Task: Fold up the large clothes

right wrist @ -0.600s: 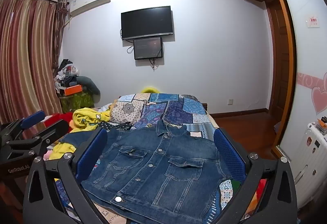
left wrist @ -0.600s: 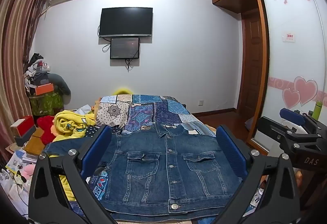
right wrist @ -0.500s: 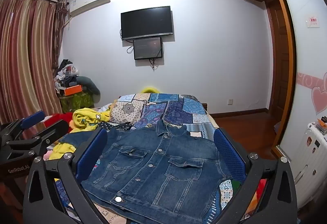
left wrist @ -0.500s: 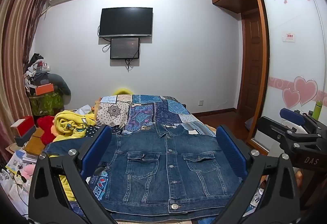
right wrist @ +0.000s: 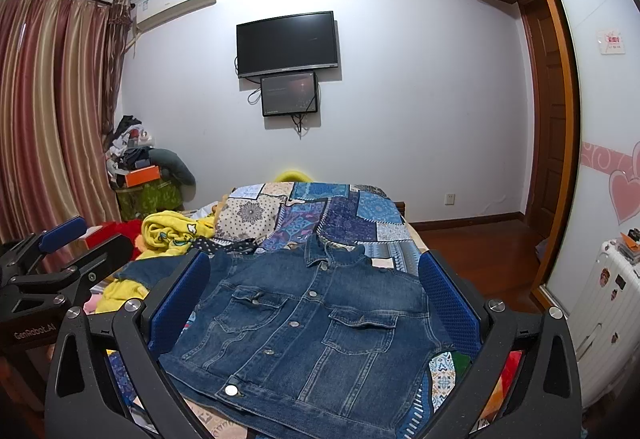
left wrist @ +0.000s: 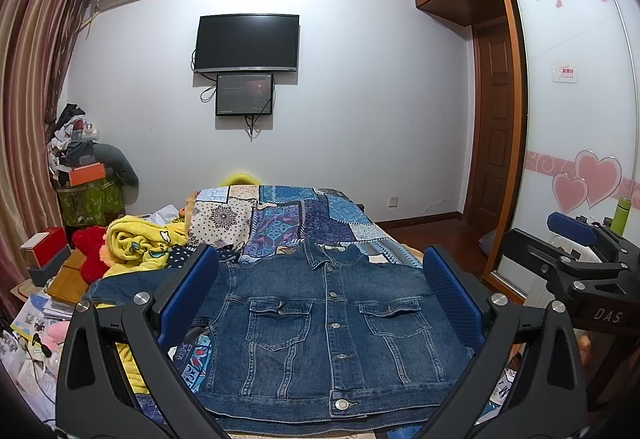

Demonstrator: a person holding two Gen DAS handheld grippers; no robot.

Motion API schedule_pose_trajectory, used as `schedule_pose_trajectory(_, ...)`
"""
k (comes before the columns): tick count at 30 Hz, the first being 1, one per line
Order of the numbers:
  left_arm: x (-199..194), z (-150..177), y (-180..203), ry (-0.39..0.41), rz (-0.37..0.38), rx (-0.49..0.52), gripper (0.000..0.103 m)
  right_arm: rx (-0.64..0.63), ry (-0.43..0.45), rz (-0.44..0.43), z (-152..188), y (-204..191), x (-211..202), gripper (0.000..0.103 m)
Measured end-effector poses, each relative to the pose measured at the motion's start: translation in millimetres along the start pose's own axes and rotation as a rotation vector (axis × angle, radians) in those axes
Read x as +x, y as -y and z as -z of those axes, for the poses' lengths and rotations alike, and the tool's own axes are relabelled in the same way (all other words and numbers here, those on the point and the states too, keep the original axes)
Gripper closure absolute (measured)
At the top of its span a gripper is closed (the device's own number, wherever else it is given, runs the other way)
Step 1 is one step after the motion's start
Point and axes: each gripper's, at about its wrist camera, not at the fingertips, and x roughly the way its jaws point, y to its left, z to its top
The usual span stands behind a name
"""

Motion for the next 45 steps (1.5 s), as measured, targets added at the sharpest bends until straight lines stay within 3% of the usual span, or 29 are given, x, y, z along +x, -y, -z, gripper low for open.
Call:
schedule_pose_trajectory(28,18.0,6.3,-20.8,-0.018,-0.012,-0.033,0.000,-0.017,-0.048,-0.015,3.1,-9.9,19.5,0.000)
schedule_pose_trajectory(34,41.4,14.3,-41.9,-0.030,-0.017,-0.070,0.000,-0.053,-0.102,-0.016,5.2,-22.5,41.5,0.000)
schedule_pose_trajectory(39,71.1,27.5,-65.2,-0.112,-0.041,-0.112,0.000,-0.069,-0.169,-0.027,8.9,-30.9,68.5,0.000)
schedule_pose_trajectory(45,119.6,51.0,-113.9,-0.160,-0.107,-0.251,0.000,-0.092,-0.268,-0.050,23.0,-44.5,110.6,0.000)
